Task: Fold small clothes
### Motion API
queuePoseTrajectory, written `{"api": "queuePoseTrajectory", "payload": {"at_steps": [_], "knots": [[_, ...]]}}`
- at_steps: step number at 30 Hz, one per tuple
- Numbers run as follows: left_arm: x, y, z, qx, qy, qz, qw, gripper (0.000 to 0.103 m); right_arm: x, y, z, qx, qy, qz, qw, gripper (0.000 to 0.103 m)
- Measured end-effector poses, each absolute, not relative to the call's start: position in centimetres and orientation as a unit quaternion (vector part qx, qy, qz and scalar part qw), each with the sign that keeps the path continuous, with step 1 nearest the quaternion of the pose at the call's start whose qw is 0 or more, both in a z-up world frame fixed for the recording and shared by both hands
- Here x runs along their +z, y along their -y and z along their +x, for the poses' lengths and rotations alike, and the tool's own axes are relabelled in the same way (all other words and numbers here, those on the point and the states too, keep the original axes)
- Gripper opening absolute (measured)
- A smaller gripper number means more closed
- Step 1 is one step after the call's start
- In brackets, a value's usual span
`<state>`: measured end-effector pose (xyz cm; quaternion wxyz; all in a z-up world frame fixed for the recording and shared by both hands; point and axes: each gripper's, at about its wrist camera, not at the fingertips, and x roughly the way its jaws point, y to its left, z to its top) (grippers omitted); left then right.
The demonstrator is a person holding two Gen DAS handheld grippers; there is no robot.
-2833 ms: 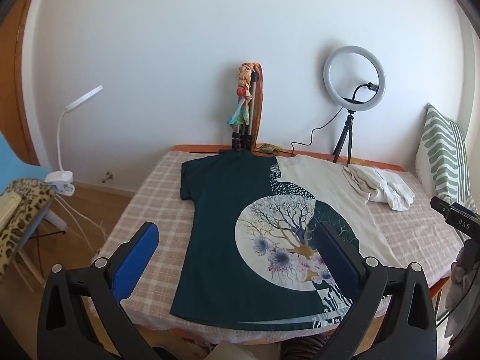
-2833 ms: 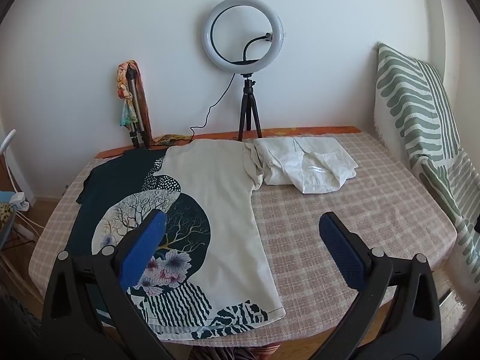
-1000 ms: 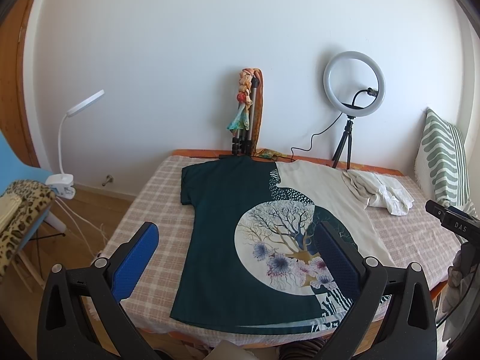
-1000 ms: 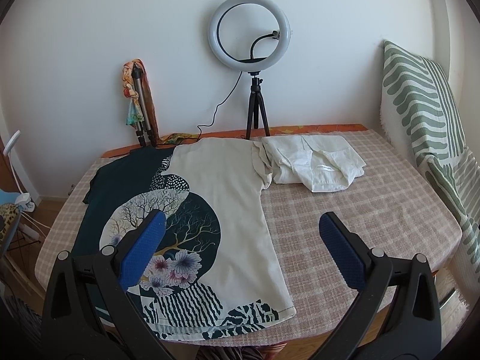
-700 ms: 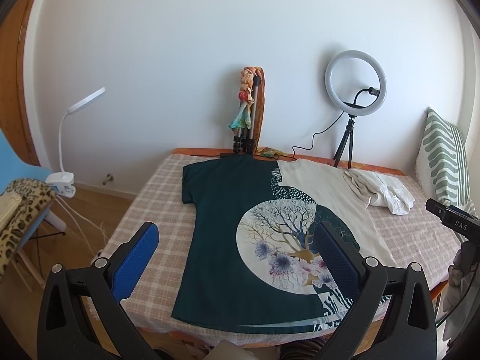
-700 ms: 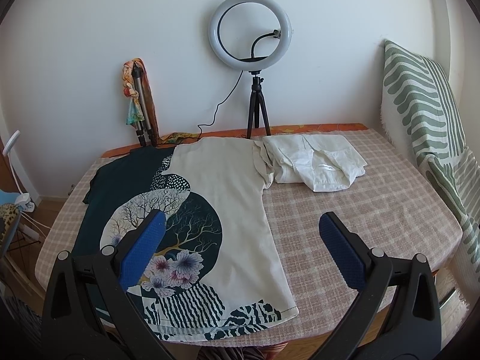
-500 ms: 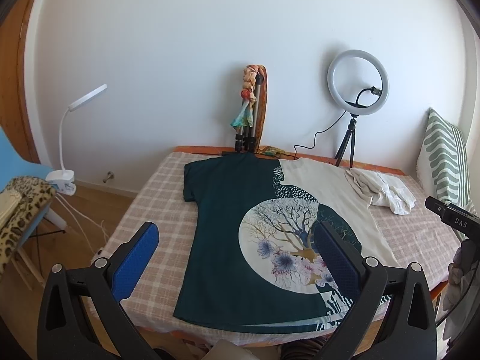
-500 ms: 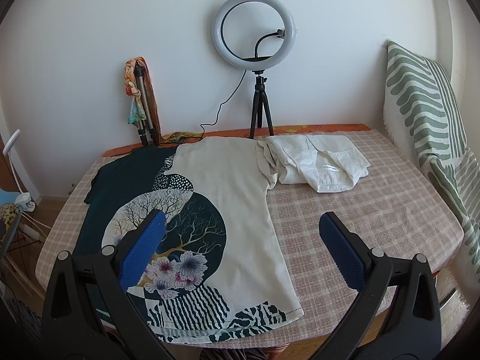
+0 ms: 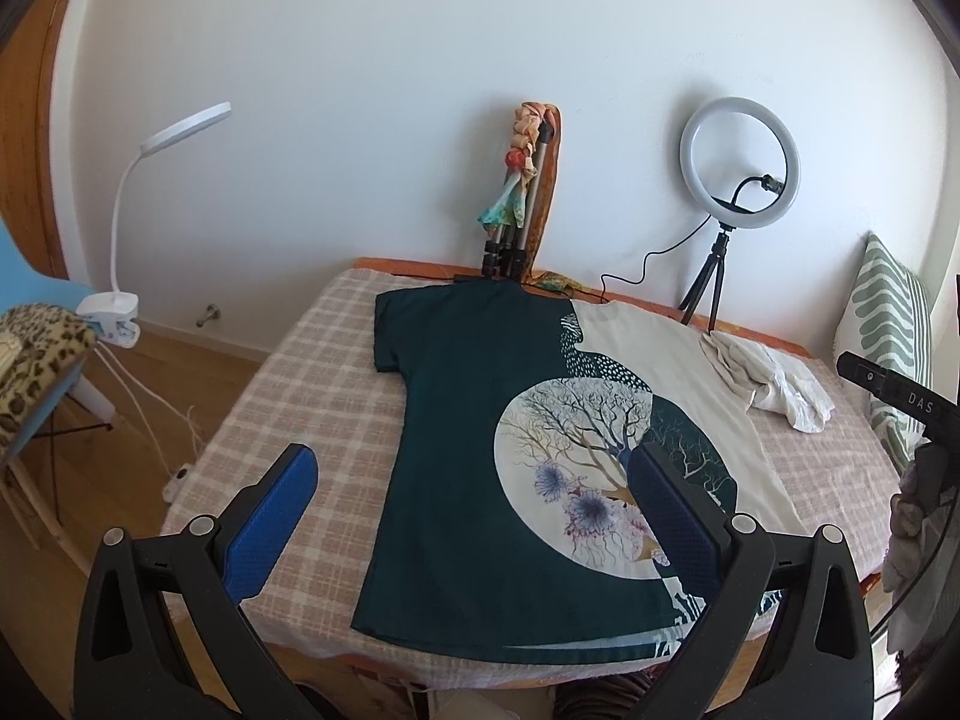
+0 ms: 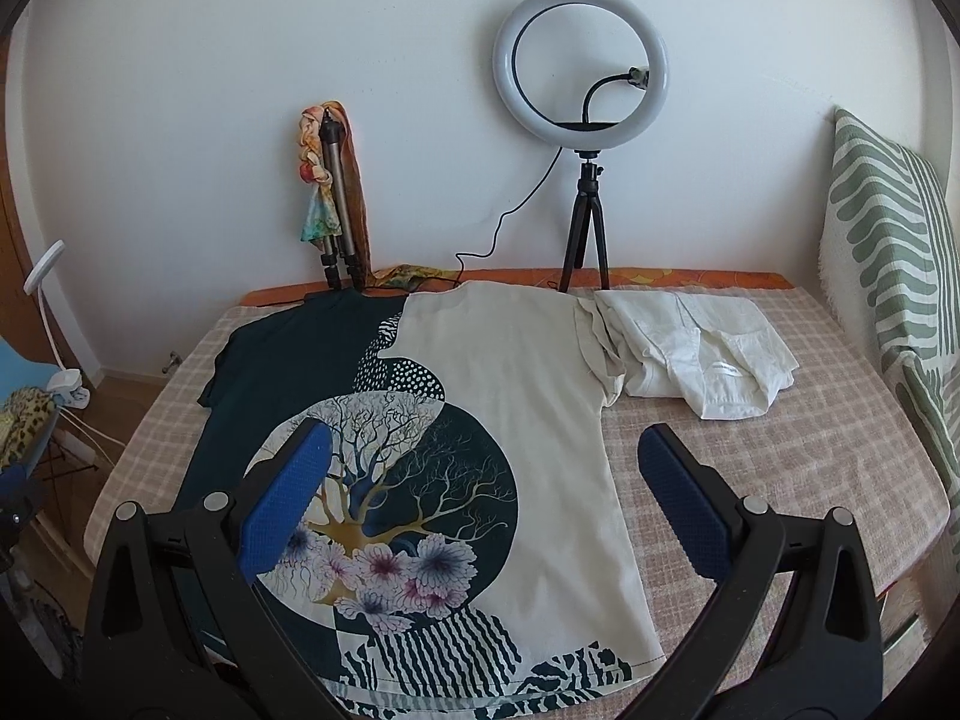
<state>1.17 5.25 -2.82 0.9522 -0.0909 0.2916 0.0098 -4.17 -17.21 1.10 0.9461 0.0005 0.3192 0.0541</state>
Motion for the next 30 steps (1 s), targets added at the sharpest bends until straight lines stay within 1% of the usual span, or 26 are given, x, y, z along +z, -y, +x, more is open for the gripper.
{"api": "queuePoseTrajectory", "payload": {"at_steps": [3, 5, 7, 9, 12, 13, 14, 15, 21, 25, 30], "knots": [[-4.0, -6.4, 1.5, 0.004, -0.292, -0.109, 0.950, 0.102, 1.2, 15.4, -2.5, 0.085, -0.322, 0.002, 0.943, 0.103], [-5.0, -7.1, 1.9, 0.000, -0.304, -0.120, 0.945, 0.097, 1.2, 14.0, -1.1, 0.110, -0.329, 0.004, 0.938, 0.103], [-6.4, -7.9, 2.3, 0.001, -0.321, -0.131, 0.938, 0.089, 1.2, 12.3, 0.2, 0.133, -0.335, 0.001, 0.933, 0.103], [-7.8, -8.7, 2.5, 0.001, -0.337, -0.147, 0.930, 0.088, 1.2, 10.5, 1.7, 0.150, -0.339, -0.003, 0.929, 0.103], [-10.1, -9.9, 3.0, -0.002, -0.367, -0.166, 0.915, 0.079, 1.0, 8.0, 3.8, 0.173, -0.349, -0.004, 0.921, 0.103], [-10.9, -10.2, 3.2, -0.001, -0.377, -0.170, 0.911, 0.073, 0.9, 7.2, 4.6, 0.181, -0.353, -0.005, 0.918, 0.099], [-11.3, -10.4, 3.2, -0.003, -0.385, -0.177, 0.906, 0.068, 0.8, 6.3, 5.4, 0.190, -0.359, -0.006, 0.914, 0.097], [-11.9, -10.7, 3.3, -0.006, -0.392, -0.184, 0.901, 0.061, 0.7, 5.5, 6.2, 0.198, -0.365, -0.008, 0.909, 0.094], [-14.4, -11.6, 4.1, -0.016, -0.422, -0.199, 0.884, 0.053, -0.9, -0.4, 11.7, 0.244, -0.408, 0.000, 0.880, 0.090], [-15.5, -11.7, 4.6, -0.031, -0.436, -0.201, 0.877, 0.048, -2.1, -4.7, 15.2, 0.266, -0.432, 0.008, 0.862, 0.090], [-16.8, -11.7, 4.8, -0.043, -0.448, -0.199, 0.871, 0.046, -4.8, -10.5, 19.8, 0.284, -0.468, 0.011, 0.837, 0.090]]}}
